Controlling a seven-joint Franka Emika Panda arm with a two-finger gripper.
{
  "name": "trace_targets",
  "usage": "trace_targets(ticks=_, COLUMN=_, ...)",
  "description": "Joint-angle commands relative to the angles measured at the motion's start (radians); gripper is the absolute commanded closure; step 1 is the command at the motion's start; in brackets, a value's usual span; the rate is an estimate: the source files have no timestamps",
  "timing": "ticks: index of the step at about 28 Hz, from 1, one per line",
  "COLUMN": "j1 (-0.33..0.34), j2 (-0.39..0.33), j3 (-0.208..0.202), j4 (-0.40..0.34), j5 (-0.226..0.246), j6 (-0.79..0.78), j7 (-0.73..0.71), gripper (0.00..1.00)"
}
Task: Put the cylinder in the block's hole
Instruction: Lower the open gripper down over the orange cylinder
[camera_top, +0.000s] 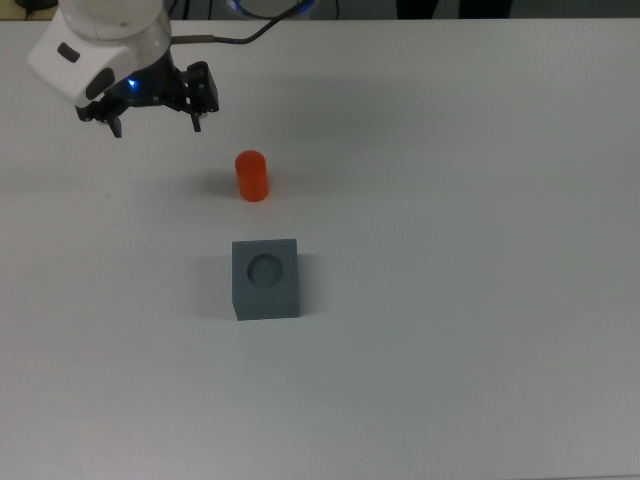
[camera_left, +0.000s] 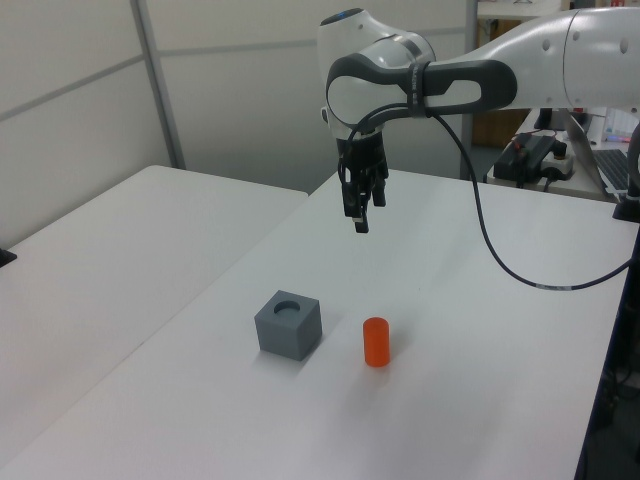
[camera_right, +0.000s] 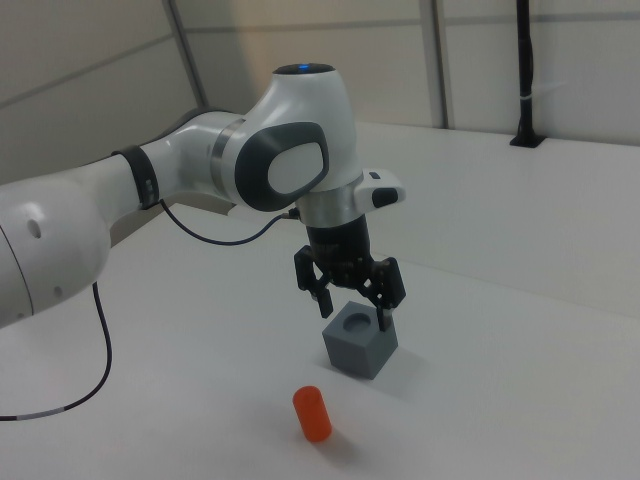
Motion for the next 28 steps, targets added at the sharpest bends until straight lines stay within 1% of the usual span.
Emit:
trace_targets(ticks=1, j1=0.002, j2=-0.057, j3=-0.017, j4=-0.059, j5=-0.004, j6=0.040, j7=-0.001, gripper=0.00)
trace_targets(ticks=4, j1=0.005, j2=-0.100, j3=-0.014, j4=-0.127, j5=-0.004, j6=0.088, j7=0.002, gripper=0.00)
trace_targets(ticks=5, j1=0.005, j2=-0.141, j3=-0.011, j4=-0.188, j5=-0.004, j6=0.132, j7=0.002, gripper=0.00)
trace_targets(ticks=10, j1=0.016, j2=-0.236, j3=-0.006, j4=-0.352, j5=-0.004, j6=0.229, j7=-0.007, gripper=0.00)
trace_targets(ticks=11, j1=0.020, j2=-0.262, j3=-0.005, j4=-0.401, j5=-0.004, j6=0.255, j7=-0.010, gripper=0.00)
trace_targets(ticks=15, j1=0.045, j2=-0.295, j3=-0.005, j4=-0.466, j5=-0.004, j6=0.266, j7=-0.030, gripper=0.00)
trace_targets(ticks=17, j1=0.056, j2=-0.292, j3=-0.005, j4=-0.486, j5=-0.004, j6=0.269, j7=-0.044, gripper=0.00)
trace_targets(ticks=22, j1=0.086, j2=-0.254, j3=-0.003, j4=-0.510, j5=-0.004, j6=0.314, j7=-0.064, gripper=0.00)
trace_targets(ticks=23, j1=0.094, j2=-0.240, j3=-0.003, j4=-0.524, j5=-0.004, j6=0.336, j7=-0.068, gripper=0.00)
trace_targets(ticks=26, j1=0.109, j2=-0.209, j3=-0.002, j4=-0.532, j5=-0.004, j6=0.370, j7=-0.068, gripper=0.00)
trace_targets(ticks=28, j1=0.114, j2=-0.174, j3=0.012, j4=-0.532, j5=-0.004, j6=0.390, j7=-0.068, gripper=0.00)
